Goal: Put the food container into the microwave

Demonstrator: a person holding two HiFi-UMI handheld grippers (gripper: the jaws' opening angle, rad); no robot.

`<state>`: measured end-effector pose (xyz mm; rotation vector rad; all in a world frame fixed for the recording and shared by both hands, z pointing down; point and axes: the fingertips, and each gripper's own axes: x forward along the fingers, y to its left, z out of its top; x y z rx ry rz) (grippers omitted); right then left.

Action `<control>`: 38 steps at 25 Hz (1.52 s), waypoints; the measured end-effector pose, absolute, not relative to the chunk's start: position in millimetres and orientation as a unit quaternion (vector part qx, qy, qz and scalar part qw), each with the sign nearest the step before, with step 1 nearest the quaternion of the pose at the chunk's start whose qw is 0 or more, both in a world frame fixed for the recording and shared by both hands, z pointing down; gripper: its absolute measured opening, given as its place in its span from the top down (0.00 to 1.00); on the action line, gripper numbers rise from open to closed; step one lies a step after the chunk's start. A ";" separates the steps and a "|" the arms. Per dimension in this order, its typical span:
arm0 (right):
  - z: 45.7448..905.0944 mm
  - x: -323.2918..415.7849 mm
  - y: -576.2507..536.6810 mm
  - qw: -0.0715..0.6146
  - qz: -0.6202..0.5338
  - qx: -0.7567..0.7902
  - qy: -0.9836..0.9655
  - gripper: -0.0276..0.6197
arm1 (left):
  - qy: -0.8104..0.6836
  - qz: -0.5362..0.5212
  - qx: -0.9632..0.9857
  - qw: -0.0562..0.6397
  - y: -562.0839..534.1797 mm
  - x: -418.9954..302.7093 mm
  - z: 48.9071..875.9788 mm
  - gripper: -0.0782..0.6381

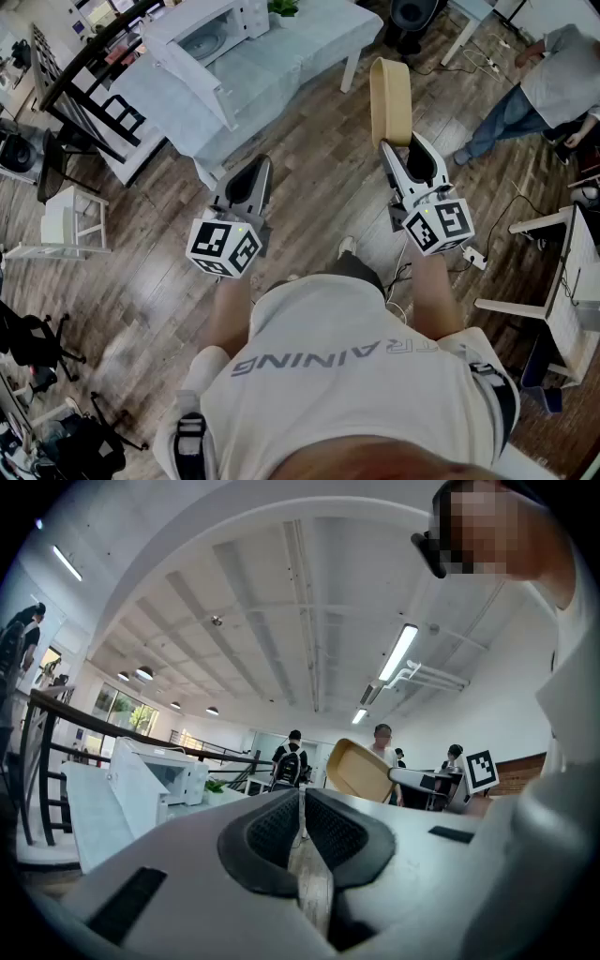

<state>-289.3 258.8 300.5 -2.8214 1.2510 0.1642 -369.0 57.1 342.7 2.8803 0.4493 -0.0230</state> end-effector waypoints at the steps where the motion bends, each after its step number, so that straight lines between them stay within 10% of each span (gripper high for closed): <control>1: 300.9 -289.4 259.0 0.027 0.052 -0.912 0.405 0.63 | 0.153 -0.007 0.982 0.113 57.3 -369.1 342.7 0.82; 38: 297.9 -183.4 268.4 0.038 0.053 -0.900 0.432 0.63 | 0.139 0.013 0.983 0.115 74.3 -266.3 347.1 0.82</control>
